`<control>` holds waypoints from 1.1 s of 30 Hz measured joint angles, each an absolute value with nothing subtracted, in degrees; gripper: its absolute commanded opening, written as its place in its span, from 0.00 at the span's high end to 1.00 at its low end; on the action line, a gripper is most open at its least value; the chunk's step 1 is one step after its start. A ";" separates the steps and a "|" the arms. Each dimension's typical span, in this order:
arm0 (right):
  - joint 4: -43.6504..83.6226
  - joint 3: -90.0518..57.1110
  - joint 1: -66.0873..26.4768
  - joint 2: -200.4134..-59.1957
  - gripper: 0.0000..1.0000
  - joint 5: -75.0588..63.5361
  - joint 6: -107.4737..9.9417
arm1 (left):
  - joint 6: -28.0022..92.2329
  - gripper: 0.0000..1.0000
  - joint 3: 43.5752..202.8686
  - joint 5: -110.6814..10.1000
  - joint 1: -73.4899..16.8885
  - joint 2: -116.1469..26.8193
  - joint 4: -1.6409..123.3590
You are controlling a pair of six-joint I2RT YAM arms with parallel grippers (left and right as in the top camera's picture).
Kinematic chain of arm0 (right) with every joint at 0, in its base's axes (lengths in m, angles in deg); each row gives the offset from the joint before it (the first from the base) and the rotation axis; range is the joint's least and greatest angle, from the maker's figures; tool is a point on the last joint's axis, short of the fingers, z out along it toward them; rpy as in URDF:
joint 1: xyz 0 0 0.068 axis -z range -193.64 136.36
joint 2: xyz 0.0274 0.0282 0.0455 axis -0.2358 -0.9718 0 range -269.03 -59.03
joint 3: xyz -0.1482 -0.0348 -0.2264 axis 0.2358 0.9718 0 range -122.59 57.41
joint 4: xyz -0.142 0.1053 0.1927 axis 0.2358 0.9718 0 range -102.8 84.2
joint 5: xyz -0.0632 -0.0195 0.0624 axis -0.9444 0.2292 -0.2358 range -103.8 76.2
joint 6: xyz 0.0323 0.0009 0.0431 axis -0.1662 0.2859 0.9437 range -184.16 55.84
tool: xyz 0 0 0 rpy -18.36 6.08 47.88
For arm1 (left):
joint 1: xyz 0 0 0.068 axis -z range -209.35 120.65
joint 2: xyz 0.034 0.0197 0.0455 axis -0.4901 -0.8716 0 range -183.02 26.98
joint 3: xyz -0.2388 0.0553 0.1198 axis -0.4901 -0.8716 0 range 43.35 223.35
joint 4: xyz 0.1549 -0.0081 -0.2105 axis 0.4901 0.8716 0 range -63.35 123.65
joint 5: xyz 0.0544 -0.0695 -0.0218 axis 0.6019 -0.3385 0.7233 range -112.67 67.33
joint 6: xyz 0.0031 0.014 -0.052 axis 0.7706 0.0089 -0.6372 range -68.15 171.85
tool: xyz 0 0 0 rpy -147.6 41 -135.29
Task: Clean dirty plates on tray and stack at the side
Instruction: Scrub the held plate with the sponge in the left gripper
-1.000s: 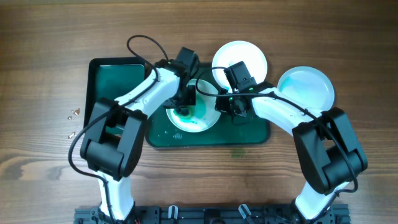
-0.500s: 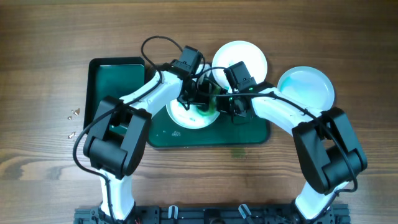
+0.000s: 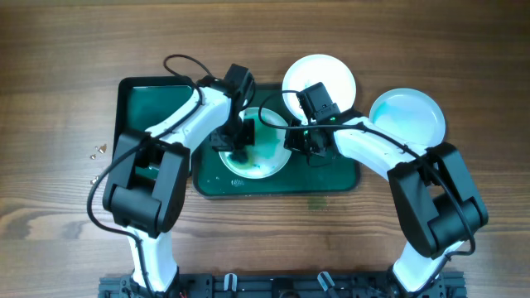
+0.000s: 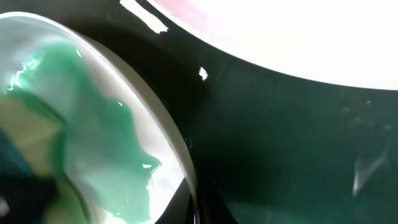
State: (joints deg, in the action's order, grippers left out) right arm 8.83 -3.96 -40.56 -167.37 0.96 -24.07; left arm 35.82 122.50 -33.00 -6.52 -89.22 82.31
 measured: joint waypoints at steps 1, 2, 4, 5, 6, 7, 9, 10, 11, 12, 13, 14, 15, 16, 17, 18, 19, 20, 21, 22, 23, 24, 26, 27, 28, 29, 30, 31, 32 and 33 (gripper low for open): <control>8.85 -3.96 -40.56 -167.37 0.96 0.96 -24.29 | 38.57 0.96 122.17 -37.09 -6.72 -89.26 83.05; 8.85 -3.96 -40.56 -167.37 0.96 0.98 -24.44 | 40.39 0.96 121.87 -40.11 -6.72 -89.33 83.16; 8.92 -3.96 -40.56 -167.37 0.96 0.98 -24.79 | 43.54 0.96 121.25 -45.44 -6.50 -89.48 82.05; 8.98 -3.96 -40.56 -167.37 0.96 0.98 -25.01 | 44.80 0.96 121.12 -47.84 -6.45 -89.63 80.85; 8.98 -3.96 -40.56 -167.37 0.96 0.98 -24.99 | 45.46 0.96 121.06 -49.04 -6.43 -89.72 79.82; 8.98 -3.96 -40.56 -167.37 0.96 0.96 -24.99 | 46.14 0.96 120.95 -50.42 -6.43 -89.83 78.14; 8.98 -3.96 -40.51 -167.37 0.96 0.96 -24.96 | 47.12 0.96 120.86 -52.69 -6.41 -90.03 74.64; 8.98 -3.96 -40.45 -167.37 0.96 0.96 -24.96 | 47.45 0.96 120.66 -53.44 -6.37 -90.12 72.50; 8.98 -3.96 -40.45 -167.37 0.96 0.96 -24.96 | 47.62 0.96 120.62 -53.88 -6.37 -90.20 70.71; 8.98 -3.96 -40.45 -167.37 0.96 0.96 -24.96 | 47.80 0.96 120.58 -54.16 -6.37 -90.25 68.06; 8.98 -3.96 -40.45 -167.37 0.96 0.96 -24.96 | 47.71 0.96 120.58 -54.09 -6.30 -90.25 66.79; 8.98 -3.96 -40.45 -167.37 0.96 0.98 -24.96 | 47.60 0.96 120.56 -53.85 -6.26 -90.25 65.63; 8.98 -3.96 -40.45 -167.37 0.96 0.98 -24.96 | 46.95 0.96 120.53 -52.61 -6.17 -90.25 63.71; 8.98 -3.96 -40.45 -167.37 0.96 1.00 -24.96 | 46.03 0.96 120.53 -51.01 -6.10 -90.25 62.33; 8.98 -3.96 -40.45 -167.37 0.96 1.00 -24.96 | 45.24 0.96 120.53 -49.48 -6.00 -90.25 61.48; 8.98 -3.96 -40.45 -167.37 0.96 0.98 -24.96 | 43.54 0.96 120.53 -46.86 -5.95 -90.25 60.76; 8.98 -3.96 -40.45 -167.37 0.96 1.00 -24.94 | 41.48 0.96 120.53 -43.56 -5.84 -90.25 60.50; 8.98 -3.96 -40.45 -167.37 0.96 1.05 -24.94 | 39.10 0.96 120.64 -40.46 -5.73 -90.25 61.02; 8.96 -3.96 -40.45 -167.39 0.96 1.24 -24.94 | 36.52 0.96 121.01 -37.46 -5.65 -90.22 62.25; 8.96 -3.96 -40.51 -167.41 0.96 1.51 -24.94 | 34.09 0.96 121.52 -34.62 -5.58 -90.18 63.67; 8.98 -3.96 -40.56 -167.43 0.96 1.64 -24.94 | 32.10 0.96 122.26 -31.82 -5.58 -90.14 65.70; 8.96 -3.96 -40.56 -167.43 0.96 1.68 -24.94 | 30.62 0.96 123.05 -29.16 -5.84 -90.12 67.95; 8.98 -3.96 -40.56 -167.45 0.96 1.79 -24.94 | 28.69 0.96 124.36 -25.37 -6.98 -90.14 72.26; 9.05 -4.00 -40.56 -167.45 0.96 1.81 -24.92 | 28.08 0.96 125.15 -23.63 -8.03 -90.14 75.16; 9.18 -4.02 -40.56 -167.47 0.96 1.81 -24.92 | 27.54 0.96 125.84 -22.20 -9.27 -90.16 77.59; 9.27 -4.07 -40.56 -167.47 0.96 1.83 -24.75 | 27.21 0.96 126.78 -21.59 -10.67 -90.25 79.80; 9.35 -4.09 -40.60 -167.47 0.96 2.36 -24.70 | 26.99 0.96 128.10 -21.96 -11.66 -90.31 82.01; 9.61 -4.13 -40.73 -167.47 0.96 2.49 -24.70 | 26.90 0.96 129.93 -21.88 -12.20 -90.42 84.43; 9.90 -4.15 -40.73 -167.47 0.96 2.49 -24.70 | 27.10 0.96 131.83 -21.88 -12.71 -90.49 86.70; 10.07 -4.15 -40.67 -167.47 0.96 2.51 -24.70 | 27.51 0.96 133.89 -21.81 -13.27 -90.53 88.56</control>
